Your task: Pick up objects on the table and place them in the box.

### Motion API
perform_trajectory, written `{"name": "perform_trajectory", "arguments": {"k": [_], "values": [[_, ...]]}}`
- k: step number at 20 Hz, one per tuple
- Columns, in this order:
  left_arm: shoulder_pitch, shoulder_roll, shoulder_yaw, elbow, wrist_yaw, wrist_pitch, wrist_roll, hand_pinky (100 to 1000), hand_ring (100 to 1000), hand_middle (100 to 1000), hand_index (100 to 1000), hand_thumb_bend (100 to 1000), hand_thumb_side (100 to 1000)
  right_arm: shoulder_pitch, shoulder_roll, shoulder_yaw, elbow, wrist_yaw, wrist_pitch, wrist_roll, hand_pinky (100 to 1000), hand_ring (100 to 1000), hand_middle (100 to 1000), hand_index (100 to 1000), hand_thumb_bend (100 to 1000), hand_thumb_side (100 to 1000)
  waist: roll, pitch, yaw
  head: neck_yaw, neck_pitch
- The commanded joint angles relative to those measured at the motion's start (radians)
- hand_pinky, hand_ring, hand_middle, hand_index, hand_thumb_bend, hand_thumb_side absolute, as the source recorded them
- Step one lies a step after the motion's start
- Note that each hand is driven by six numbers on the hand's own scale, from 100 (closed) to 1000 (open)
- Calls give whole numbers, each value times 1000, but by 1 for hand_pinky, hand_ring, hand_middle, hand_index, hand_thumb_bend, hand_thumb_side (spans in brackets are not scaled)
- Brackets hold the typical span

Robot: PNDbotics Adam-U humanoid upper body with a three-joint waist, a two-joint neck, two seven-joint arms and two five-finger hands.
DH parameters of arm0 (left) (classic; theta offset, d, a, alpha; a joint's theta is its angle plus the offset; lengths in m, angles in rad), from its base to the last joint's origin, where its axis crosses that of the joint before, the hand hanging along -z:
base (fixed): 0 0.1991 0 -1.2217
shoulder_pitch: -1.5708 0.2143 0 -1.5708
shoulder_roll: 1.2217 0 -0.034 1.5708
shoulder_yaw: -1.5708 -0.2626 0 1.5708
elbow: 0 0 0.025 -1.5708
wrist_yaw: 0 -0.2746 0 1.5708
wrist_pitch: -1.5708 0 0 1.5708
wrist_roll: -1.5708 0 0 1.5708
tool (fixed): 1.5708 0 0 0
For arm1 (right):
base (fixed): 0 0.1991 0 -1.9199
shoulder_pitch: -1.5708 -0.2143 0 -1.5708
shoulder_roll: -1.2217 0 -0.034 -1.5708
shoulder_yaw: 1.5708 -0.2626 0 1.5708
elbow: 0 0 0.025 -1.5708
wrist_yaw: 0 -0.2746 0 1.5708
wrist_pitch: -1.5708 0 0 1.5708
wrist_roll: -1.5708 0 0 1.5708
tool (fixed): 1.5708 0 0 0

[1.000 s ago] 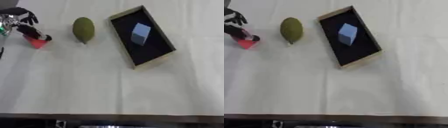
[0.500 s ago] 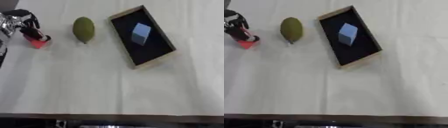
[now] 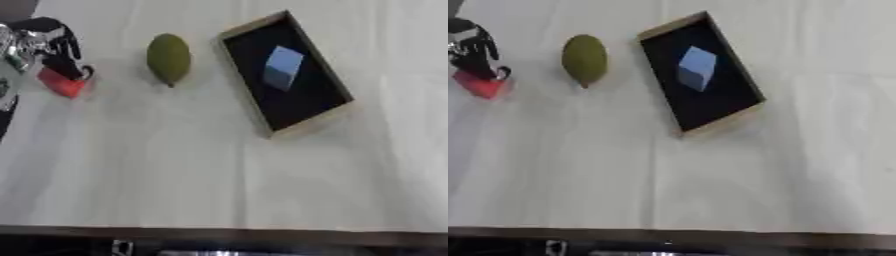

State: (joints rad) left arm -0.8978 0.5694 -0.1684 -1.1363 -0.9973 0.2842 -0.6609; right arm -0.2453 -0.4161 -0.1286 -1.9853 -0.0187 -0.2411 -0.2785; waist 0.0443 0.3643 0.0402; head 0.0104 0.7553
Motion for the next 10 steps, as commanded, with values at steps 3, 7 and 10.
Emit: {"name": "perform_trajectory", "arguments": {"k": [3,7,10], "values": [[-26,35,22,-53,18,14,1,842,747,616,782,420,445,-3,-13,-7,-15,-5,2,-1,875,822,601,880,100,639,0,-22,2,2,-5],[-23,51,26,-82,-6,-15,-31,888,839,744,891,569,529,-1,-14,-9,-15,-3,2,-3,875,822,601,880,100,639,2,-22,7,9,1],[-20,68,30,-112,-30,-30,-50,900,852,758,896,627,558,0,-16,-8,-15,-2,3,-2,876,822,601,880,100,639,5,-23,13,13,1]]}}
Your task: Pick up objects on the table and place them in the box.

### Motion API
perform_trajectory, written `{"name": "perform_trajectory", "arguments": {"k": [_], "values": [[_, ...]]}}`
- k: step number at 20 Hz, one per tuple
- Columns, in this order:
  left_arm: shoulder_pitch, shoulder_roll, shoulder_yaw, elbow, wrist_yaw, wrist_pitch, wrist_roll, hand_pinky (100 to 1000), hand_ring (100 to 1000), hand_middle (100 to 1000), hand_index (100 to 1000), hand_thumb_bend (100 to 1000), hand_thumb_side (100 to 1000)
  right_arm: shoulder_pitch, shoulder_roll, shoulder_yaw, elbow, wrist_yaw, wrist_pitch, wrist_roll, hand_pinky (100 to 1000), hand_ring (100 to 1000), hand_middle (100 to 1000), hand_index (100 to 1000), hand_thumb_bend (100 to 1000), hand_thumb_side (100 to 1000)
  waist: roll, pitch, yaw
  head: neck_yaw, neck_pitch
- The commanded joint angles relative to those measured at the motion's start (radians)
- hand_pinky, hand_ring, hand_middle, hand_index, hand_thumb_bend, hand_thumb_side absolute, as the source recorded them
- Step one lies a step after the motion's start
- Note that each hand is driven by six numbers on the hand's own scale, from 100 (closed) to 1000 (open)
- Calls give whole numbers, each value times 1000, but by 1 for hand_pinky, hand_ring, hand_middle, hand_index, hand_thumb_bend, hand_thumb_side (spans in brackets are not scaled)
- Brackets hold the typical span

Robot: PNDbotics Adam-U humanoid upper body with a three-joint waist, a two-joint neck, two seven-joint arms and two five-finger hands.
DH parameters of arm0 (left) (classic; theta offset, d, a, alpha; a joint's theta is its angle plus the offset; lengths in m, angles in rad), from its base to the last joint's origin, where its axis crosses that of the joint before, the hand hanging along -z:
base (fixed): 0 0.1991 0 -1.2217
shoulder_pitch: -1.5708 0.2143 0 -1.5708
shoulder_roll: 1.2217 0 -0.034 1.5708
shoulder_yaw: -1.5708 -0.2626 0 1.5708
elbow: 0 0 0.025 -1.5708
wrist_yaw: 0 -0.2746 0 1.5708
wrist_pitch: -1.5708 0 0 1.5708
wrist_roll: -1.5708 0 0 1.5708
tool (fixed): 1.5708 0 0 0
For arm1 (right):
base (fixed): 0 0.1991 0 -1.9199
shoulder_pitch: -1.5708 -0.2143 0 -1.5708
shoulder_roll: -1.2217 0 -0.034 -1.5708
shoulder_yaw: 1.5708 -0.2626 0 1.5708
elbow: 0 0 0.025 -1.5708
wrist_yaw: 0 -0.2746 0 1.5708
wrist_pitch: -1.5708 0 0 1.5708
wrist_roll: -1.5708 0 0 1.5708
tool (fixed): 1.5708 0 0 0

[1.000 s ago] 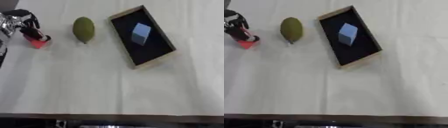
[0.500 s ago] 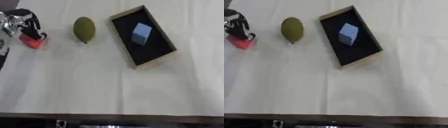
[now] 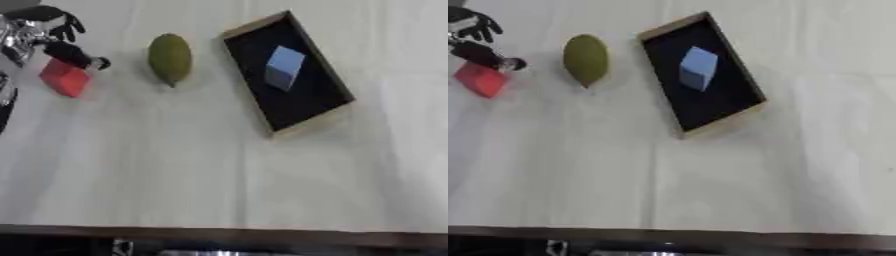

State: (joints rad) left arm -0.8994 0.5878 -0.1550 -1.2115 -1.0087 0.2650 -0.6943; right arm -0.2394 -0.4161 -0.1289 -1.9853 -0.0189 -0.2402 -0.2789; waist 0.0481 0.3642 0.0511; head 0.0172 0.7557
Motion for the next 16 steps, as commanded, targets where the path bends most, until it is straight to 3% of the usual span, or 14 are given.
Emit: {"name": "perform_trajectory", "arguments": {"k": [1,8,16], "values": [[-16,54,17,-46,-23,-16,-24,902,854,760,897,642,564,-5,-17,-8,-15,-2,2,-1,876,822,601,880,100,640,1,-24,4,8,1],[6,90,22,-81,-49,-24,-55,909,863,768,898,715,608,1,-18,-11,-15,-2,5,-3,876,822,600,880,100,640,6,-31,14,11,5],[59,134,22,-64,-67,-37,-86,893,840,713,856,745,664,4,-22,-12,-15,-3,7,-6,877,822,600,880,100,641,11,-37,24,15,7]]}}
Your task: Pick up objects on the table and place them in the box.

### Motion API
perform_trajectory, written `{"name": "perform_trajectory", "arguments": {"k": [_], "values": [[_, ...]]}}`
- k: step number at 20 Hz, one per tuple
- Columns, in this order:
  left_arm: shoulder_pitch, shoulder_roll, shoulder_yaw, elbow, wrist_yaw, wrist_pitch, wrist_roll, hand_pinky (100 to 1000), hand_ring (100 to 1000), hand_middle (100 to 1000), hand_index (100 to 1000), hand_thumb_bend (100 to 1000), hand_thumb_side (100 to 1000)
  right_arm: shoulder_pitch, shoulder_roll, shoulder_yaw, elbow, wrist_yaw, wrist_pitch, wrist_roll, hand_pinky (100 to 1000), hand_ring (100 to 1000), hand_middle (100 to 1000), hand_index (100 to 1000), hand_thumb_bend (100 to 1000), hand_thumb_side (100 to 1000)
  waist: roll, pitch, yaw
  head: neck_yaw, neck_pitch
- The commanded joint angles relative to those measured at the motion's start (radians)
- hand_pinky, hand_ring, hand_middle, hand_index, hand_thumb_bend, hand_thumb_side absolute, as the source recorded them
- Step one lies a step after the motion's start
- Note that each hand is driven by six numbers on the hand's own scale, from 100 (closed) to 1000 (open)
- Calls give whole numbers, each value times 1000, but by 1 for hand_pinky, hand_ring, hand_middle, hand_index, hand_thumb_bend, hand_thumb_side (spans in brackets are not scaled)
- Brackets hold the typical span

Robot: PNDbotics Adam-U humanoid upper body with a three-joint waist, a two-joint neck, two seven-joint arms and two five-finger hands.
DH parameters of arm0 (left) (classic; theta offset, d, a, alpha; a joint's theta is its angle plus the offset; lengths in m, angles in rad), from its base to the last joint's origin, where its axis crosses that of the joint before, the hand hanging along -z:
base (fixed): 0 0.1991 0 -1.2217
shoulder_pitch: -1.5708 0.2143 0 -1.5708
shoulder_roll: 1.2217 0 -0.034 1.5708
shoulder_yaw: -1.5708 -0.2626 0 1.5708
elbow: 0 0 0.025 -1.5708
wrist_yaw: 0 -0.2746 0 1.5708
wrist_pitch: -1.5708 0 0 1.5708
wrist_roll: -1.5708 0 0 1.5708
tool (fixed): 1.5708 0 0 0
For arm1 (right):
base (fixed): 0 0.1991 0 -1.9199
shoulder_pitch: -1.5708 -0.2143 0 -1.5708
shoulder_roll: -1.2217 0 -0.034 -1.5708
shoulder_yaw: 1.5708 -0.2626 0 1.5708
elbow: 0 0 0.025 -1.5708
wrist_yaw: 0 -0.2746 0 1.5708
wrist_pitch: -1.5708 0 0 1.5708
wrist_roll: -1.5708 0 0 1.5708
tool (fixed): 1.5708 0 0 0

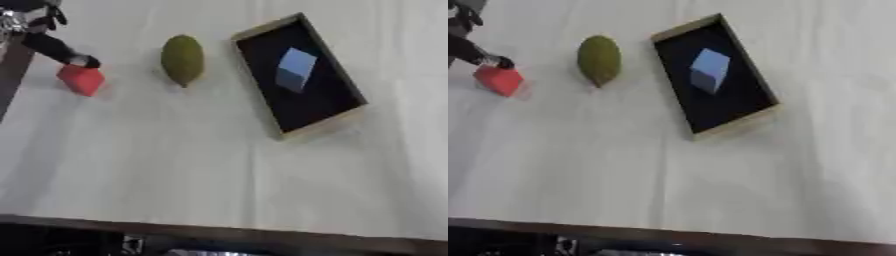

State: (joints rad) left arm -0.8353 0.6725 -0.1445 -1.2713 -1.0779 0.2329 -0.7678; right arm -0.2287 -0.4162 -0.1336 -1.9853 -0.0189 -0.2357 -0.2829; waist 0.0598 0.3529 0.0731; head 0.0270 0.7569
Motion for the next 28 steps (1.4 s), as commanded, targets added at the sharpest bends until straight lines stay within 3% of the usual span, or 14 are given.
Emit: {"name": "perform_trajectory", "arguments": {"k": [1,18,28], "values": [[0,51,11,-2,8,-7,-16,889,837,709,843,750,671,-6,-22,-8,-15,-3,2,-2,877,822,600,880,100,641,-1,-26,2,5,5],[-1,-4,-4,71,8,7,-2,853,793,651,748,724,794,-3,-11,-6,-15,-3,7,-1,878,824,597,881,100,641,-8,-23,-7,21,2],[-2,-23,-12,90,5,14,11,846,777,639,669,671,703,-3,-6,-5,-15,-5,9,-1,879,822,593,881,100,641,-10,-21,-13,23,-1]]}}
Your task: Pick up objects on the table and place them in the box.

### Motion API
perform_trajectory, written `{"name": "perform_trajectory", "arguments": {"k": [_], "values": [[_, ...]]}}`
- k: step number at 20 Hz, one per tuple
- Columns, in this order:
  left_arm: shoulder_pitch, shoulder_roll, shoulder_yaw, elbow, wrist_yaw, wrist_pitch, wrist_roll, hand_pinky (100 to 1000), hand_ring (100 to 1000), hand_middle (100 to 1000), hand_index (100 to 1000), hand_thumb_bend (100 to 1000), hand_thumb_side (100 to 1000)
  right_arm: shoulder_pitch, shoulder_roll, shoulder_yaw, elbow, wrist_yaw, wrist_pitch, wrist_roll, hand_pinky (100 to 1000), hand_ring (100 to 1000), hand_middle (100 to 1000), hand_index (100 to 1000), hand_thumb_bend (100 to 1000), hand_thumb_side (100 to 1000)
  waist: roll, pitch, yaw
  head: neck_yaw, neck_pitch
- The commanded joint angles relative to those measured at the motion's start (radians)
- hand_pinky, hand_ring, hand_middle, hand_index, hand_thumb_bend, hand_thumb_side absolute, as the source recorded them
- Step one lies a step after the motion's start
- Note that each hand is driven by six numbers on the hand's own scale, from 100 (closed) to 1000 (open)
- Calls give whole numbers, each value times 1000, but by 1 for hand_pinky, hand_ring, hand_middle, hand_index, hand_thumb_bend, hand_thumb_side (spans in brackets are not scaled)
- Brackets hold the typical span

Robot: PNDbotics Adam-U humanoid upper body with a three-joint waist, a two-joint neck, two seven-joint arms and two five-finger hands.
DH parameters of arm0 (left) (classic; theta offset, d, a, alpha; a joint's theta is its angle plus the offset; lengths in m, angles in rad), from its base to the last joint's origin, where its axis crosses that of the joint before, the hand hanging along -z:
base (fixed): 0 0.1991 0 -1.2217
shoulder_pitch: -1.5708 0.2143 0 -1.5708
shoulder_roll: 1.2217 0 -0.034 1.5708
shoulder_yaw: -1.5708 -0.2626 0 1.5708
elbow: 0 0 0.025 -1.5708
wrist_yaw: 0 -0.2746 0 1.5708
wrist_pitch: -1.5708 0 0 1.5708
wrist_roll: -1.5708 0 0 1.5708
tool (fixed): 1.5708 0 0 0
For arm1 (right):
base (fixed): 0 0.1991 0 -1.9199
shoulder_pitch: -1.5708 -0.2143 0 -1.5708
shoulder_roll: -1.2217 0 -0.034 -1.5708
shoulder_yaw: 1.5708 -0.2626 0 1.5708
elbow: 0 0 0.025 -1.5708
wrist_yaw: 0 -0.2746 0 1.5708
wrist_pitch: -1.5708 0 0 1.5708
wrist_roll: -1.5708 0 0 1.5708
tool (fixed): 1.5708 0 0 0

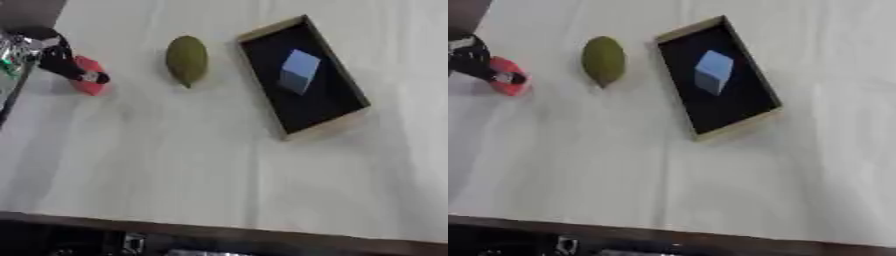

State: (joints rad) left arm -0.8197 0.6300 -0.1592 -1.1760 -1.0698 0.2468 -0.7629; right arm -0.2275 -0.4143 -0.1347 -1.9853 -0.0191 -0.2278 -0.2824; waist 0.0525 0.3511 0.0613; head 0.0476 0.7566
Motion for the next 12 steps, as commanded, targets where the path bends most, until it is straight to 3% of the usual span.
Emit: {"name": "perform_trajectory", "arguments": {"k": [1,8,12], "values": [[-17,19,2,-4,-6,0,5,845,776,640,663,670,686,-4,-8,-4,-15,-5,2,-2,879,822,593,881,100,642,-3,-19,-1,3,0],[-13,21,4,-9,-14,-1,-8,841,764,628,608,509,458,-3,-6,-5,-15,-7,4,-6,880,821,591,881,100,643,-3,-20,0,6,-1],[-14,21,5,-27,0,14,-4,836,752,616,591,375,404,-2,-4,-5,-15,-7,7,-7,881,821,591,882,100,644,-3,-20,1,6,-3]]}}
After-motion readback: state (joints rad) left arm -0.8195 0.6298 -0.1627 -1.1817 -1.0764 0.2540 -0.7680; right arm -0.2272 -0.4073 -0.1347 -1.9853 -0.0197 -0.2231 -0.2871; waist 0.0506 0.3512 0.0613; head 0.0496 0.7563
